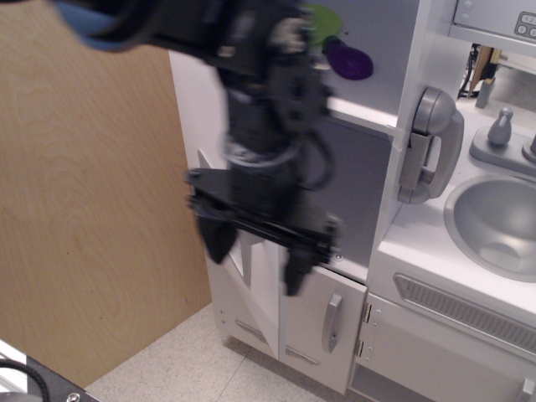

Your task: Close fridge

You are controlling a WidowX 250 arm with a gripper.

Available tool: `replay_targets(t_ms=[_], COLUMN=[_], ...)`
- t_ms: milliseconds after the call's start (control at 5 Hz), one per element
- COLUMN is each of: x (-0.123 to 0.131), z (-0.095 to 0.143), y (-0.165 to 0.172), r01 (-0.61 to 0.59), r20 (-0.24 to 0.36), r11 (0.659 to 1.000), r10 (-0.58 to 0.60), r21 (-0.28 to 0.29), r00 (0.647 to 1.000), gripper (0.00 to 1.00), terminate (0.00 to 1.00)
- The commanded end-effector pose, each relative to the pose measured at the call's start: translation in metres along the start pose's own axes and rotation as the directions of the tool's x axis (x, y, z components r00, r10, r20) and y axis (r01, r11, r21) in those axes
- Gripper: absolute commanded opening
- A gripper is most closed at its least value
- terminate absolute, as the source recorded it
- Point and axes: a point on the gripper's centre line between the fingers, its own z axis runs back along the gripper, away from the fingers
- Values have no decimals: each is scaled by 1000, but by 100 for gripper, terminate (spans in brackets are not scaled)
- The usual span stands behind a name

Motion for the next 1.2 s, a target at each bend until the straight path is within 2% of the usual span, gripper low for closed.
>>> replay_targets(t_ms=[0, 400, 600, 800, 1000], x=[17, 41, 62, 83, 96], z=[4, 12, 19, 20, 20], y=[68, 110, 114, 105, 89], r01=[-4, -67, -133, -197, -207], r20=[14, 50, 91, 83, 99], r11=[998, 997, 991, 980, 978], r10=[5, 68, 134, 199, 207], r21=[-64, -26, -21, -33, -11], r00=[1000, 996, 987, 976, 973], gripper=[100, 100, 100, 100, 100], terminate=[0, 0, 0, 0, 0])
